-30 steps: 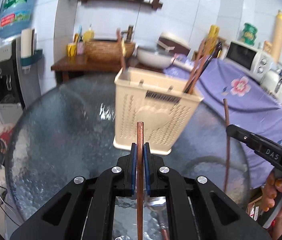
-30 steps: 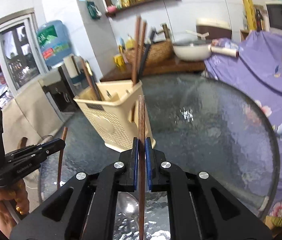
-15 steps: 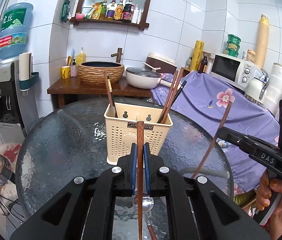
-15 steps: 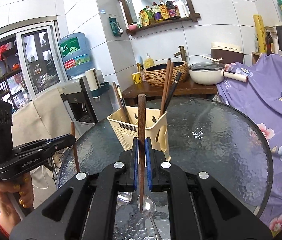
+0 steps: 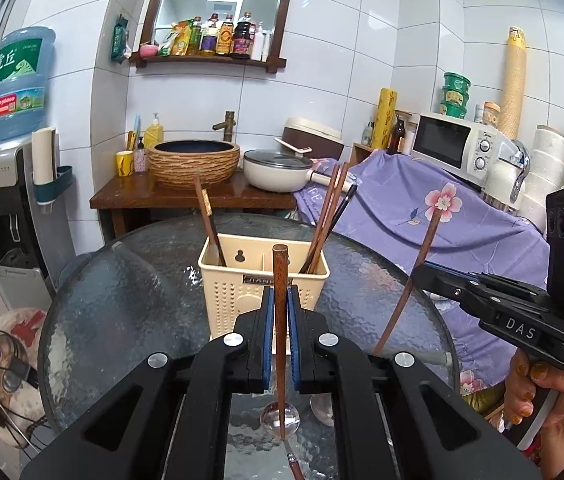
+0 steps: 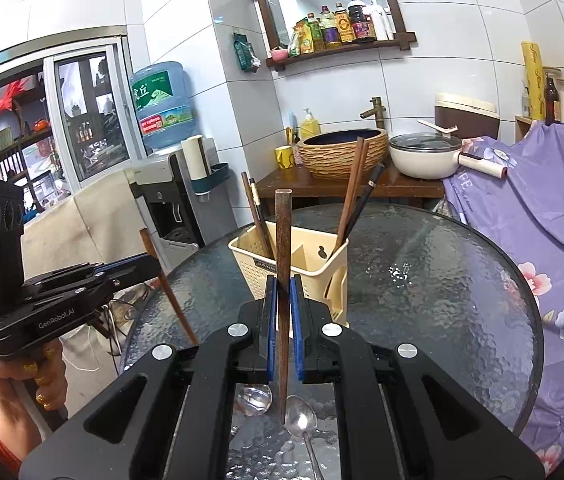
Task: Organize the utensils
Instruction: 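Lower the brown chopsticks into the holder with both tools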
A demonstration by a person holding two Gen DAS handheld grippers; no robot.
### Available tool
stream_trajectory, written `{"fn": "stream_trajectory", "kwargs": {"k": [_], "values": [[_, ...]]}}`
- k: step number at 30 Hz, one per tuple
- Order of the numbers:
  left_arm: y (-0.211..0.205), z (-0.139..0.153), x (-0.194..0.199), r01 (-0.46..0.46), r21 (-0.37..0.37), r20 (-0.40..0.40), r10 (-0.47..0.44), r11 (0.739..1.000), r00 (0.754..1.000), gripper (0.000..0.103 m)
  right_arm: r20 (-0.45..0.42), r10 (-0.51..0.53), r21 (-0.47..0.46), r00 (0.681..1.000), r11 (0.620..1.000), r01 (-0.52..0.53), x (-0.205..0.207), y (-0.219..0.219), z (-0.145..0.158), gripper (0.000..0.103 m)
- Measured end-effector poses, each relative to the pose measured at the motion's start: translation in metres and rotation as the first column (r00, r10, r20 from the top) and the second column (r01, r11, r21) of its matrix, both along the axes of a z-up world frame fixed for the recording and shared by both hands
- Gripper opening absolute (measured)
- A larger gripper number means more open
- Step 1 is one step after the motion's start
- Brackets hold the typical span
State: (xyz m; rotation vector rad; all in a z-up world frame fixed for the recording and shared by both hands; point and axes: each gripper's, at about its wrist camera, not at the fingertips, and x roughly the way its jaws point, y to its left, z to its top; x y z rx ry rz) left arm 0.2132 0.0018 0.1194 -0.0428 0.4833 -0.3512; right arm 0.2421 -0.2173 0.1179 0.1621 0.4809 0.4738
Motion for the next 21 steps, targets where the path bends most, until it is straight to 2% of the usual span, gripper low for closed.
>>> {"fn": "stream_trajectory", "kwargs": {"k": [5,11,16,21], "values": [[-0.001,0.022,0.006,0.012,-0.005,0.023,-0.012,1.0,1.0,0.007,0.01,0.022,0.008,1.0,1.0,-0.023,0.003,0.0,0.018,0.008],[-0.002,0.072,0.02,-0.005,0.009,0.072,0.004,1.0,0.997,0.007,0.021,0.056,0.052,0.998,0.997,-0.057,0.019,-0.001,0.062,0.008],[-0.004,0.127,0.042,-0.038,0.013,0.12,0.036,0.999,0.992,0.007,0.058,0.03,0.085,0.998,0.996,-0.035,0.041,-0.004,0.113,0.008],[-0.006,0.157,0.072,-0.108,0.005,0.138,0.106,0.994,0.985,0.007,0.098,-0.036,0.083,0.995,0.996,0.028,0.064,-0.001,0.149,0.008]]}}
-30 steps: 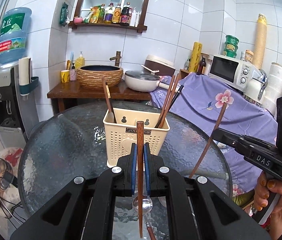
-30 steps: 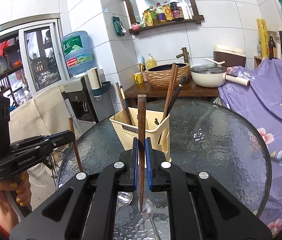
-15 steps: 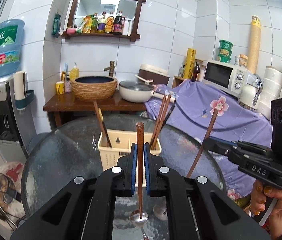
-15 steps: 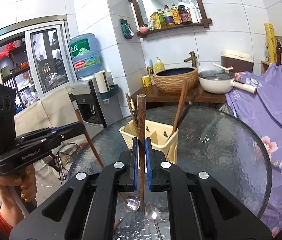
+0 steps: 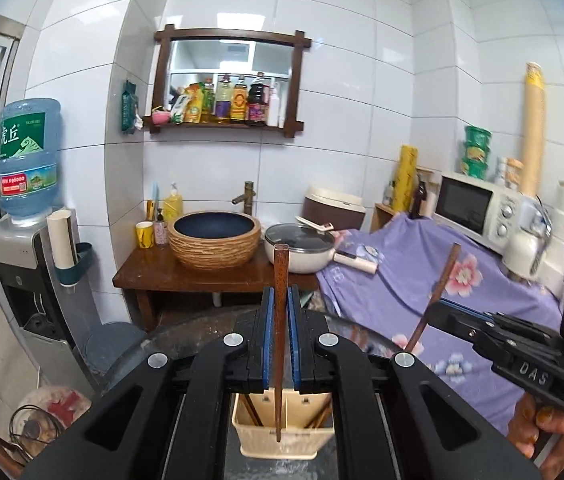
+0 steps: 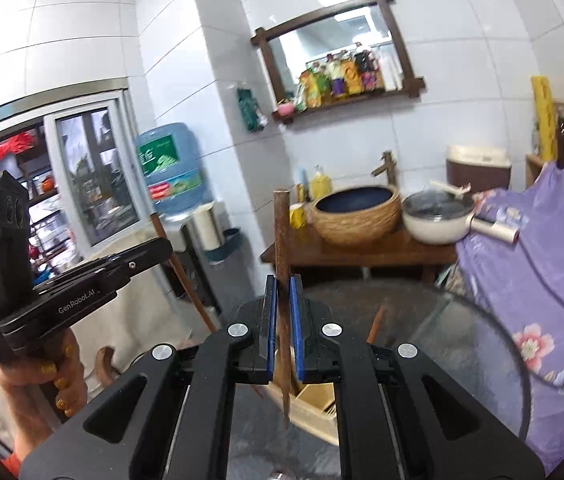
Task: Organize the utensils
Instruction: 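Lower the brown chopsticks into the holder with both tools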
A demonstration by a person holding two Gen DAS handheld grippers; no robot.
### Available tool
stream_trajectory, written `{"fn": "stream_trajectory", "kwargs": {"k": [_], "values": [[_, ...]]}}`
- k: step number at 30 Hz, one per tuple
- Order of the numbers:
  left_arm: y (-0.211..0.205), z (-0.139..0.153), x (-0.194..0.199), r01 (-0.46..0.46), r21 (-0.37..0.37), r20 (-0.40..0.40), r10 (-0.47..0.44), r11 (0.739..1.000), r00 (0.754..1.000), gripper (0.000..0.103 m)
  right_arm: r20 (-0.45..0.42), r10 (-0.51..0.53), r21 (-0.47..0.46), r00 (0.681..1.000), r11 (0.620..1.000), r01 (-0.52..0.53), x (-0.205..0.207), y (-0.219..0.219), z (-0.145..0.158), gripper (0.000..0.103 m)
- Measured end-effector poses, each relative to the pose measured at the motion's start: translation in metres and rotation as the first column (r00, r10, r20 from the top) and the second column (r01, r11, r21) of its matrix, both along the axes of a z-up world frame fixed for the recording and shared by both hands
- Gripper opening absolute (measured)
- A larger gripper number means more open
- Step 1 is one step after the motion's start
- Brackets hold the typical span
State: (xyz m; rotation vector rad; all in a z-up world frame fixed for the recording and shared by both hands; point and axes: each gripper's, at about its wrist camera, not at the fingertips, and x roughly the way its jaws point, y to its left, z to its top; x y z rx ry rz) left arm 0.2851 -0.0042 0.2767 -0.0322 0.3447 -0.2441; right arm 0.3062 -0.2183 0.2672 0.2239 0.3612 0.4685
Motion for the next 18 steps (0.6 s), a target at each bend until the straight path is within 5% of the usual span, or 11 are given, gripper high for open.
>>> {"fn": "stream_trajectory", "kwargs": {"k": [5,18], "values": [[-0.003,-0.005,0.024,-0.06,0.005,-0.007,0.06,0.998,0.998,0.007,0.028,-0.076,-0.045,0.997,0.996,0.077,0.019,0.01,-0.004,0.008],[-0.014,-0.103,0.052,-0.06,0.06,-0.126,0.067,0.996,0.99,0.007,-0.026,-0.128,-0.13,0.991,0.984,0.123,0.045,0.034,-0.1,0.008]]}}
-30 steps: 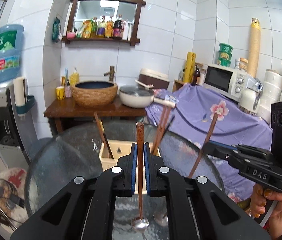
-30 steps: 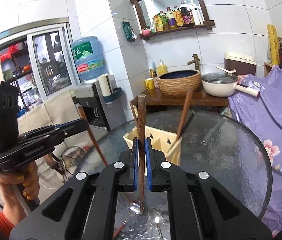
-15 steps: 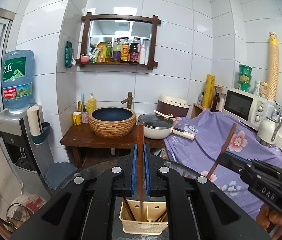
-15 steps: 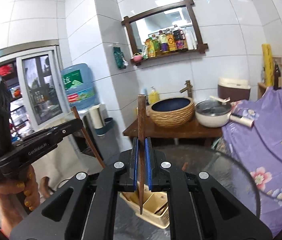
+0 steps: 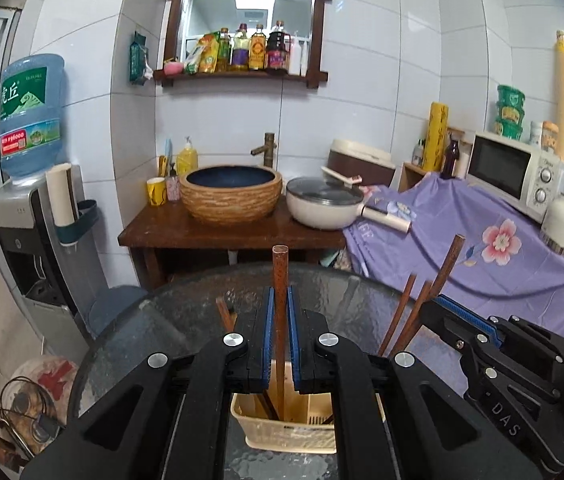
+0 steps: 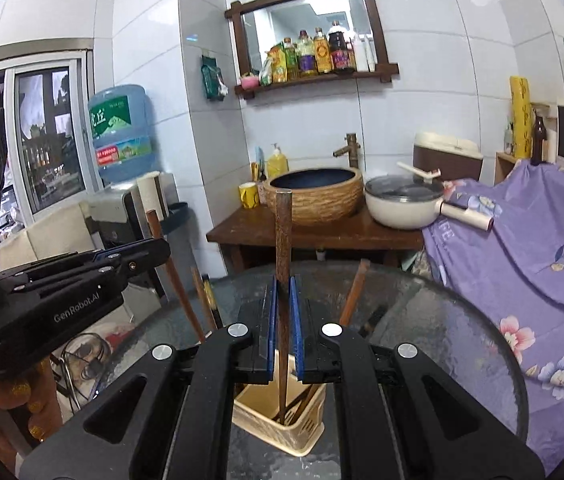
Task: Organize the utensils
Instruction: 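Lower the brown chopsticks into the holder with both tools, then open both tools and move them down toward the metal spoons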
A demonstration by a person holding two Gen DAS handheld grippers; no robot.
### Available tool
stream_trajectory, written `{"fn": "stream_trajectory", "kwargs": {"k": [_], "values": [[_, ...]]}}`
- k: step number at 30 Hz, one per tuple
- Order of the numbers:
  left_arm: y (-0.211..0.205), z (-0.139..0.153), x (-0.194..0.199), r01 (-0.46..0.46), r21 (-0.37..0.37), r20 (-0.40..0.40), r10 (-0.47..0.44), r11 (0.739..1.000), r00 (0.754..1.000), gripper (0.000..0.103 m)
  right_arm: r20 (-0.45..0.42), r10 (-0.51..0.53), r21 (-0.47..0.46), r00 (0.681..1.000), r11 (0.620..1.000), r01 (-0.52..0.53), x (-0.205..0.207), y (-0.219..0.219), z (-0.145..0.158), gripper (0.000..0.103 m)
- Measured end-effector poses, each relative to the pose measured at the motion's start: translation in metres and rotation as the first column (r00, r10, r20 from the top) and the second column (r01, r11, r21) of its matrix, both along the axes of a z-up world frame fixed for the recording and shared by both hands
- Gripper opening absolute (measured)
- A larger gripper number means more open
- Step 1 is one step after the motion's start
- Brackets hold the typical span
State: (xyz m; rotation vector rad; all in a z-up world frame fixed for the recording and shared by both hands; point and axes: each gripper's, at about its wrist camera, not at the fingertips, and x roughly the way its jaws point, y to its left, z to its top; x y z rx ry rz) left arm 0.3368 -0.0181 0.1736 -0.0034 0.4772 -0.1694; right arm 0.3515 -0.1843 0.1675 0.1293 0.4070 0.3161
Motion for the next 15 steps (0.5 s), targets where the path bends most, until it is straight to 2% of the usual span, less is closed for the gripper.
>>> {"fn": "stream_trajectory", "kwargs": {"k": [7,11,13,14,15], "values": [[0.004,-0.044,0.007,0.004,0.002,-0.08,-0.003,1.0,0.997,0.007,-0.059,0.003,0.007,0.998,1.0,-0.002,0.004,-0.003,-0.039,0.008],[0.003,-0.055,0.007,0.012,0.022,-0.084,-0.01,1.0,0.996,0.007,-0.076,0.0,0.003,0.997,1.0,0.0,0.007,-0.004,-0.047,0.008],[0.003,-0.056,0.007,0.019,0.009,-0.09,-0.018,1.0,0.996,0.007,-0.074,-0.002,0.003,0.997,1.0,0.003,0.007,-0.006,-0.048,0.008],[0.003,-0.056,0.007,0.02,0.006,-0.092,-0.02,1.0,0.996,0.009,-0.074,-0.005,0.0,0.997,1.0,0.005,0.007,-0.007,-0.049,0.008],[0.003,-0.055,0.006,0.02,0.006,-0.089,-0.019,1.0,0.996,0.016,-0.07,-0.009,-0.004,0.997,1.0,0.008,0.006,-0.007,-0.048,0.008]]}}
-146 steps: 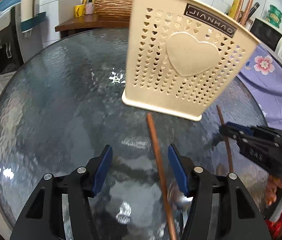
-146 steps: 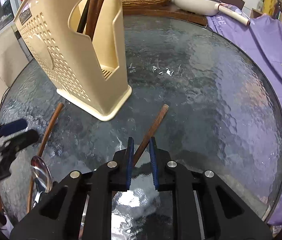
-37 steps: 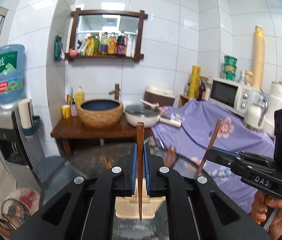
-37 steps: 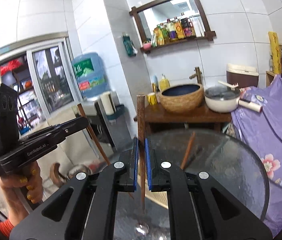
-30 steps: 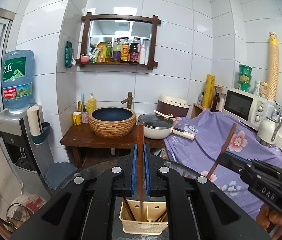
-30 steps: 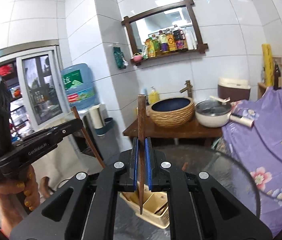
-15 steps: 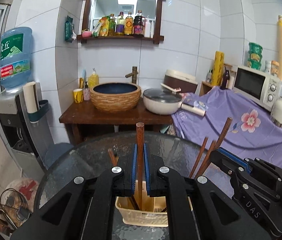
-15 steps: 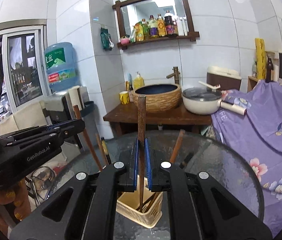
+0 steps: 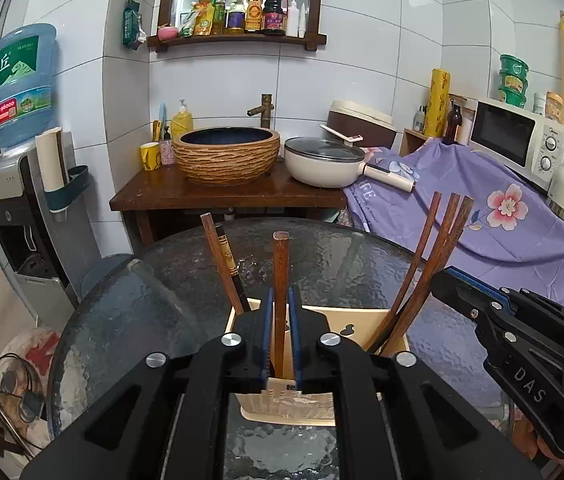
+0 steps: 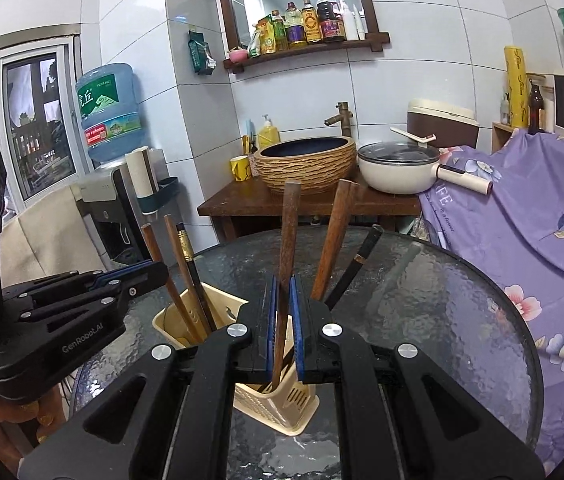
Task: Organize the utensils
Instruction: 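Open both tools and move them down toward the metal spoons, then close the right tool on the silver spoon while the left tool approaches the brown-handled spoon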
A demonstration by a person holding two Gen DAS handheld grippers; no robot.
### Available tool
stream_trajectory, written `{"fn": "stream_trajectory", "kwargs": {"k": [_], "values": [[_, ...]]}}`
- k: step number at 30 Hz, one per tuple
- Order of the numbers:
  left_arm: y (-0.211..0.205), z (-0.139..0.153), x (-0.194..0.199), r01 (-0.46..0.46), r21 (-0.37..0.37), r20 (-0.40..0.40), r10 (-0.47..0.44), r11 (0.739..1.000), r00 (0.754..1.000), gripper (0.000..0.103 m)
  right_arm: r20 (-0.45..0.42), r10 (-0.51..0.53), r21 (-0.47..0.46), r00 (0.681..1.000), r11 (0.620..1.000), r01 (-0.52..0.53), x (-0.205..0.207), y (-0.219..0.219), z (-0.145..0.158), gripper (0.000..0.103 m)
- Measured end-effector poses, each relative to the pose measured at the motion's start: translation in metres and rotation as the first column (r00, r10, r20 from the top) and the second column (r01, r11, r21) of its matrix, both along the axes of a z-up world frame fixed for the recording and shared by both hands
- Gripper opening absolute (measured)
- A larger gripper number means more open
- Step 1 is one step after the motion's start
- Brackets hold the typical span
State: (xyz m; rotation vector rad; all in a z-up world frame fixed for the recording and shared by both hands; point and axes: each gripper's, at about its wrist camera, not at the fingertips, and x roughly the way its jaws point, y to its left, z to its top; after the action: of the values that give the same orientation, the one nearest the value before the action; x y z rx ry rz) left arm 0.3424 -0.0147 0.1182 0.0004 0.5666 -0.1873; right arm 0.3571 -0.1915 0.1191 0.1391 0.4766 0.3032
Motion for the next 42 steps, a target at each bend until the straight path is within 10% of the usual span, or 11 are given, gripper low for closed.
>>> {"fn": "stream_trajectory", "kwargs": {"k": [4,12,23,42], "values": [[0.005,0.003,-0.016,0.0,-0.017,0.042,0.0,1.0,0.999,0.05,0.034,-0.009,-0.013,0.999,1.0,0.009,-0.014,-0.005,0.002,0.049],[0.022,-0.022,-0.074,-0.016,-0.037,0.072,0.019,0.999,0.997,0.087,0.052,0.036,-0.041,0.998,0.999,-0.034,-0.064,-0.021,-0.011,0.067],[0.035,-0.099,-0.117,-0.019,-0.031,-0.117,0.015,0.999,0.993,0.09,-0.179,0.111,-0.062,0.978,0.99,-0.124,-0.097,-0.02,-0.094,0.067],[0.042,-0.16,-0.15,-0.042,-0.044,-0.228,0.031,0.998,0.973,0.092,-0.312,0.198,-0.162,0.929,0.953,-0.257,-0.132,0.019,-0.161,0.067]]}}
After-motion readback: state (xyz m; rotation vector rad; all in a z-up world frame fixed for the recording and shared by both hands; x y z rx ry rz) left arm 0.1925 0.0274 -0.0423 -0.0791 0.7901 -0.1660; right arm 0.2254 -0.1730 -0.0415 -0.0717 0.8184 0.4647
